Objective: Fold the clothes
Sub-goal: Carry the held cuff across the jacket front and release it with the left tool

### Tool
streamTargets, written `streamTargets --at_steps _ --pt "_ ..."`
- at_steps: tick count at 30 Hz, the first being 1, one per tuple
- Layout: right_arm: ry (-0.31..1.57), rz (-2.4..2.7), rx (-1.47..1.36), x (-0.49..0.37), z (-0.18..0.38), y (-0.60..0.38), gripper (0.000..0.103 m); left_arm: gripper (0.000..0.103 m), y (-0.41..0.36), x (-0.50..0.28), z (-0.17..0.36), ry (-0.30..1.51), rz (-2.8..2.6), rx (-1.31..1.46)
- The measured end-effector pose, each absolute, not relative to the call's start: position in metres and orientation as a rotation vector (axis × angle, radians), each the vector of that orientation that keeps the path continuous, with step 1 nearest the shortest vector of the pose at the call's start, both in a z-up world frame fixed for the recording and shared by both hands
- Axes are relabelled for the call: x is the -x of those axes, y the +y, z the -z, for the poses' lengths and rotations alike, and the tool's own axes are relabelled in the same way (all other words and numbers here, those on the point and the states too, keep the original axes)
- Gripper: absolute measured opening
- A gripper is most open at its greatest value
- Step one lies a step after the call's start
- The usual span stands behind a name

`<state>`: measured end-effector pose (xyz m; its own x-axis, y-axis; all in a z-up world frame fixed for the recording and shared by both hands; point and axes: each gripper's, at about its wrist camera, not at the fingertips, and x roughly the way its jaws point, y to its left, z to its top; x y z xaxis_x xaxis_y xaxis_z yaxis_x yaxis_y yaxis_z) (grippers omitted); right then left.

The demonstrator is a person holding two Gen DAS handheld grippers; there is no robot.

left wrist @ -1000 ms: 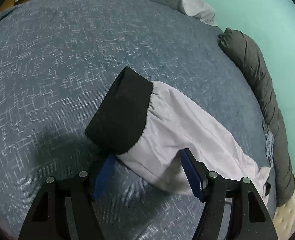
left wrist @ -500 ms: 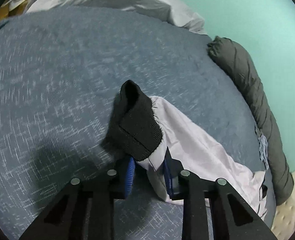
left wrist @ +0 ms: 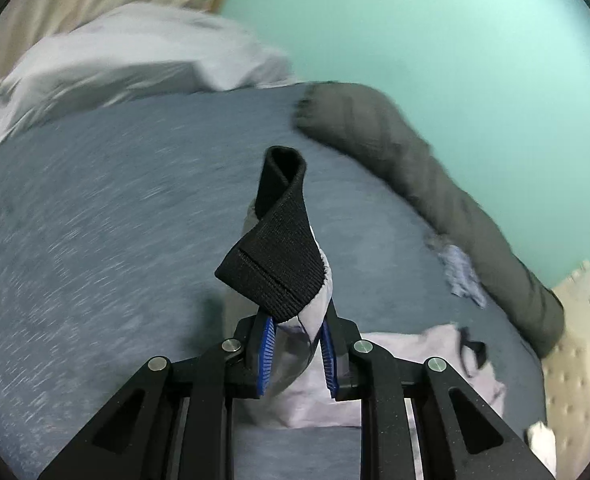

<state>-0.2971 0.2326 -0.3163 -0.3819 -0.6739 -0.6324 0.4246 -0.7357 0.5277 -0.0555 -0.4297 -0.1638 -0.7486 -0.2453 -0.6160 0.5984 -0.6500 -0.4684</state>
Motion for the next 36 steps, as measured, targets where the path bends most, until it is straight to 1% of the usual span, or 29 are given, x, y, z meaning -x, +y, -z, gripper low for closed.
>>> streamTargets --at_steps 3,6,13,18,23,28,36 --pt "-0.391 2.139 -1.163 0.3 0.318 0.238 0.036 0.021 -0.383 0.069 0.138 0.899 2.479 -0.731" --pt "-0.411 2.138 -1.17 0.303 0.32 0.241 0.036 0.021 -0.344 0.102 0.12 0.848 2.559 -0.767" --pt "-0.454 2.127 -1.17 0.308 0.318 0.251 0.036 0.02 -0.255 0.189 0.1 0.782 2.728 -0.864" --pt "-0.5 2.125 -1.176 0.313 0.318 0.263 0.036 0.02 -0.173 0.231 0.091 0.718 2.873 -0.948" --pt "-0.551 2.132 -1.164 0.318 0.312 0.28 0.036 0.02 -0.075 0.254 0.088 0.651 3.048 -1.052" --pt "-0.601 2.132 -1.172 0.321 0.313 0.299 0.036 0.02 0.008 0.267 0.113 0.569 3.16 -1.228" --pt "-0.712 2.11 -1.198 0.327 0.32 0.327 0.036 0.021 0.074 0.246 0.215 0.554 3.101 -1.578"
